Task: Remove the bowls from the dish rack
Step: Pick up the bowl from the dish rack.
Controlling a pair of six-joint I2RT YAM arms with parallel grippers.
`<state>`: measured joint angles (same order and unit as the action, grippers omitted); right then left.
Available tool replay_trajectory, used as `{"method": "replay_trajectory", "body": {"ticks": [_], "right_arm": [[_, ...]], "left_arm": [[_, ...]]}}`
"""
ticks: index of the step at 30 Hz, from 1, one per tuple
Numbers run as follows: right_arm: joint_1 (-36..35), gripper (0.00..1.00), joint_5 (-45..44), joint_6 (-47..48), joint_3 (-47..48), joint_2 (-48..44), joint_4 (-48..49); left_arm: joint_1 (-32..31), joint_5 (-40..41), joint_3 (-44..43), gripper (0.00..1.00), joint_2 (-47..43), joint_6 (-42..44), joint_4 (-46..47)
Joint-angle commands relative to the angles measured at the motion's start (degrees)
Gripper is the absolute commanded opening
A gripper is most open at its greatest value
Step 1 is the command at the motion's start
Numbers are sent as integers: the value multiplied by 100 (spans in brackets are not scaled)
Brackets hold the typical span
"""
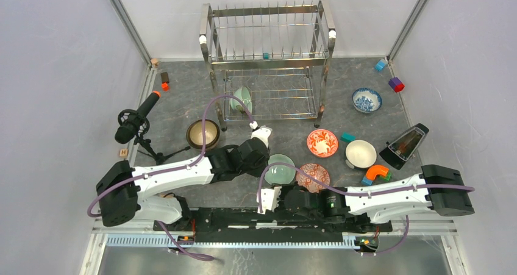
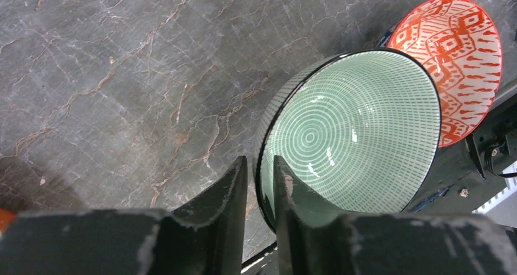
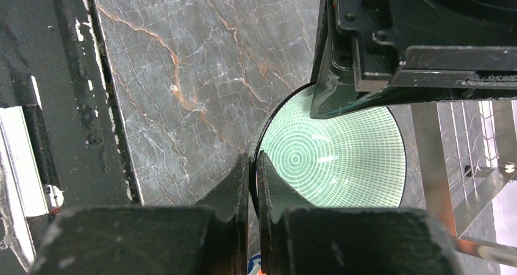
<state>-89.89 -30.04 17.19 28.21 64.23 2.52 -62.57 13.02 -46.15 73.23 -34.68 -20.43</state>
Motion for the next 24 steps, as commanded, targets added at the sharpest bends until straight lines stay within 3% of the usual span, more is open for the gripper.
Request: {"method": "replay_trajectory", "body": {"ticks": [1,6,8,12,13,14,16,24], "right_arm": [[-39,0,-214,5,49,-59,440],[-51,0,-222,-95,32,-55,430],[-47,7,-193,-175,29,-58,407],[-61,55,19,-412,71,-191,310],[-65,62,12,-496,75,-287,305],[-66,86,27,-592,84,-369,280],[-76,98,90,-773,146,-624,176],[-75,98,-569,-1893,89,-1833,284]], "left_arm": [[-74,173,-210,23,145,-6,119],[-102,56,-163,2,145,-91,243],[-102,39,-117,2,78,-160,333],[-98,178,-79,2,-35,-245,373],[-103,236,-83,2,-65,-256,377],[-101,281,-71,2,-108,-277,377],[-100,453,-36,2,-185,-298,399],[6,1327,-202,2,32,-284,603]]}}
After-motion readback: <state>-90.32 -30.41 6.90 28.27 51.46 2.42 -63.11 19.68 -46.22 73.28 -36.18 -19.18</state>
